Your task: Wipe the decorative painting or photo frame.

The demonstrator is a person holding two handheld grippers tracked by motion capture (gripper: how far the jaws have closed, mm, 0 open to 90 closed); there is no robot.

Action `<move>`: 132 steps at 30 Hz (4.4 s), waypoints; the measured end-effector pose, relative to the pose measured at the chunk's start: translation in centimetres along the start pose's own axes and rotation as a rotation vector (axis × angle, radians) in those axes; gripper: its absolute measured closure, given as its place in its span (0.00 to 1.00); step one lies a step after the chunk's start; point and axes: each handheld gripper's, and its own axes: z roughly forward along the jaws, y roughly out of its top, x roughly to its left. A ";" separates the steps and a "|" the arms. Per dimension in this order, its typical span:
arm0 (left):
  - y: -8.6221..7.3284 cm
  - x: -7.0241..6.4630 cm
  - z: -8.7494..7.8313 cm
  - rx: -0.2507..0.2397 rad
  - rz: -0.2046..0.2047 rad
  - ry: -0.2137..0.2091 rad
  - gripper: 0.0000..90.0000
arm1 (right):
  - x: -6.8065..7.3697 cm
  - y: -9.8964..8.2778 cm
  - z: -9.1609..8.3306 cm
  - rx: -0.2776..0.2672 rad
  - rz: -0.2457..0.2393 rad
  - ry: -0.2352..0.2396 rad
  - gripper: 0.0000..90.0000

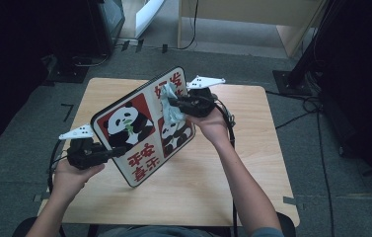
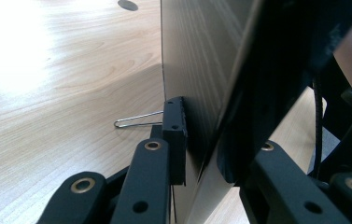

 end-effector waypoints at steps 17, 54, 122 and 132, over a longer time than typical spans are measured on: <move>-0.1 0.0 0.0 0.003 0.000 -0.007 0.86 | -0.2 -1.6 0.3 0.025 0.027 0.019 0.89; 0.0 0.1 0.0 0.009 0.008 -0.020 0.85 | -0.4 -6.0 1.1 0.114 0.068 0.015 0.89; 0.1 0.2 0.1 0.013 0.007 -0.031 0.84 | -0.3 -13.2 2.8 0.282 0.145 0.015 0.89; 0.1 0.2 0.1 0.012 0.005 -0.031 0.84 | -0.4 -13.4 2.9 0.270 0.167 0.022 0.88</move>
